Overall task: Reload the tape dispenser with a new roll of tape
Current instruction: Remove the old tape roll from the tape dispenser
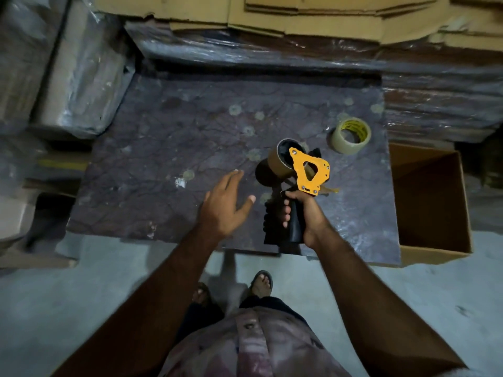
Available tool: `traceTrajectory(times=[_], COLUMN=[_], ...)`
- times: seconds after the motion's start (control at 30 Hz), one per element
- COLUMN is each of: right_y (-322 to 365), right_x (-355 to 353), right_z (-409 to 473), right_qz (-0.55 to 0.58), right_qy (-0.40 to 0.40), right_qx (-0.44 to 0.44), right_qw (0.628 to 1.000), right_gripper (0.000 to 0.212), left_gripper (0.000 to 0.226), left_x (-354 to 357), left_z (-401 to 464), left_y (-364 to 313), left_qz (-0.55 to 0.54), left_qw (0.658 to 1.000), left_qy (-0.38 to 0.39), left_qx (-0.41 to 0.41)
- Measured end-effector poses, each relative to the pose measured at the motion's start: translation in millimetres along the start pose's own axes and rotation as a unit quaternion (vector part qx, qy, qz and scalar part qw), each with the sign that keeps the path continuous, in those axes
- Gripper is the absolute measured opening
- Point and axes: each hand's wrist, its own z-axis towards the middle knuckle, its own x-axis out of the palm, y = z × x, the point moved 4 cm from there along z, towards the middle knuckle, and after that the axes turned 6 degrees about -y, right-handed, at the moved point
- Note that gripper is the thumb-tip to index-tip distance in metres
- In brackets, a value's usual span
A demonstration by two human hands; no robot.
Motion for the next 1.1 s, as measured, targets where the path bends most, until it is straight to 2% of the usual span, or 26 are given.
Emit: traceTrajectory(times=[0.03,0.1,0.13,0.2,0.3,0.37,0.47,0.5,0.53,0.6,0.63,0.73,0.8,0.87,0.97,1.1], right_y=[3.5,10.9,13.4,14.0,5.9,1.1,-6.5,-9.7,-13.2,-20.3,-22.8,-26.4,-26.7,-26.5,-27.0,-32.1], right_x=[2.0,8.5,12.8,22.2,44.3,60.8,86.7,95.4,103.6,118.4,124.9,138.1,141.3,141.6,133.9,142.7], right_z=[-8.2,-25.3,-33.7,-48.4,-71.1,-88.0,-112.8,-119.0,-123.6,-129.3,-131.5,-132.8,-130.4,-127.3,-119.9,-121.1], right_qz=[0.003,0.009,0.018,0.055,0.142,0.164,0.163,0.159,0.155,0.15,0.15,0.156,0.154,0.141,0.077,0.055], right_qy=[0.009,0.032,0.052,0.124,0.312,0.404,0.489,0.5,0.506,0.505,0.502,0.482,0.449,0.381,0.23,0.151], right_qx=[-0.008,-0.018,-0.017,-0.008,0.019,0.023,0.02,0.02,0.021,0.017,0.011,-0.013,-0.032,-0.058,-0.09,-0.077], right_qw=[1.0,0.999,0.998,0.991,0.939,0.9,0.857,0.851,0.848,0.85,0.852,0.862,0.88,0.912,0.966,0.984], right_gripper=[0.025,0.025,0.025,0.027,0.027,0.027,0.028,0.029,0.03,0.031,0.031,0.032,0.031,0.033,0.033,0.021], left_gripper=[0.06,0.048,0.049,0.066,0.077,0.076,0.049,0.047,0.054,0.08,0.08,0.053,0.045,0.049,0.056,0.049], left_x=[-5.6,-15.3,-20.9,-33.2,-54.5,-63.4,-73.4,-78.4,-82.5,-93.6,-101.1,-117.4,-128.8,-141.2,-155.4,-168.7], left_z=[5.0,12.7,17.1,25.7,39.2,44.7,49.0,48.7,47.6,44.0,41.7,43.5,45.5,46.6,47.5,51.6], left_y=[-1.0,-5.0,-7.1,-10.7,-19.9,-25.8,-30.1,-30.1,-28.4,-27.4,-29.5,-29.5,-28.2,-26.6,-23.2,-19.2], left_qz=[-0.11,-0.33,-0.399,-0.47,-0.499,-0.503,-0.525,-0.536,-0.543,-0.552,-0.548,-0.506,-0.479,-0.447,-0.387,-0.325], left_qw=[0.991,0.919,0.881,0.841,0.83,0.828,0.817,0.811,0.805,0.798,0.802,0.837,0.856,0.875,0.908,0.937], left_qy=[0.017,0.057,0.077,0.098,0.098,0.115,0.147,0.154,0.164,0.181,0.186,0.177,0.165,0.159,0.143,0.111], left_qx=[-0.078,-0.21,-0.241,-0.251,-0.23,-0.218,-0.187,-0.176,-0.172,-0.16,-0.145,-0.112,-0.102,-0.091,-0.069,-0.064])
